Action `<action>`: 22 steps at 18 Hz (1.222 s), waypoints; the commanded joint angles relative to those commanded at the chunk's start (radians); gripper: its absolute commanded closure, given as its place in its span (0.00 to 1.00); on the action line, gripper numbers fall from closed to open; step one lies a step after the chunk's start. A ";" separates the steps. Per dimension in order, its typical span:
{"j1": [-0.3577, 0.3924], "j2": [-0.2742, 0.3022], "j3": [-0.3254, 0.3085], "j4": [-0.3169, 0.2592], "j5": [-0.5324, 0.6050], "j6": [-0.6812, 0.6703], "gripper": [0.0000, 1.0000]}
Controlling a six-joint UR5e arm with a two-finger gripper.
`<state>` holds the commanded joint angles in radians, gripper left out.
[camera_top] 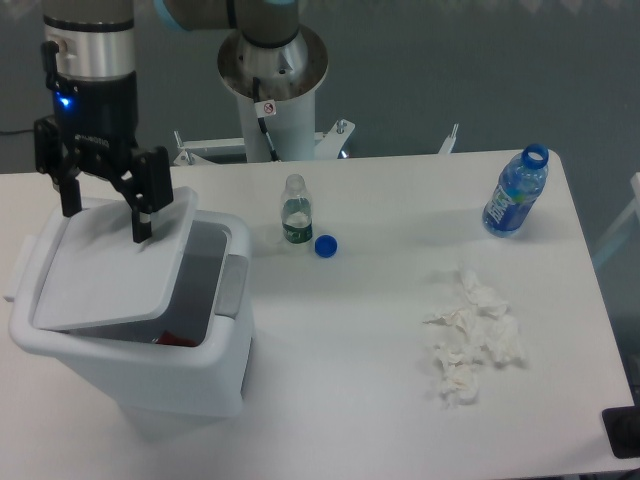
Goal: Close the trash can
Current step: 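Push the white lid down over the trash can opening, then press the gripper down on the closed lid to seat it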
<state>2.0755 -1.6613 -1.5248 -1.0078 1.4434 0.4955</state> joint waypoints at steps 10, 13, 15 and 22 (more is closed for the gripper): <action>0.046 -0.021 0.000 0.000 0.000 0.002 0.00; 0.051 -0.025 0.000 0.000 0.000 0.006 0.00; 0.051 -0.032 0.000 0.000 0.002 0.009 0.00; 0.068 -0.054 0.000 0.002 0.000 0.012 0.00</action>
<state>2.1430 -1.7150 -1.5248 -1.0063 1.4435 0.5077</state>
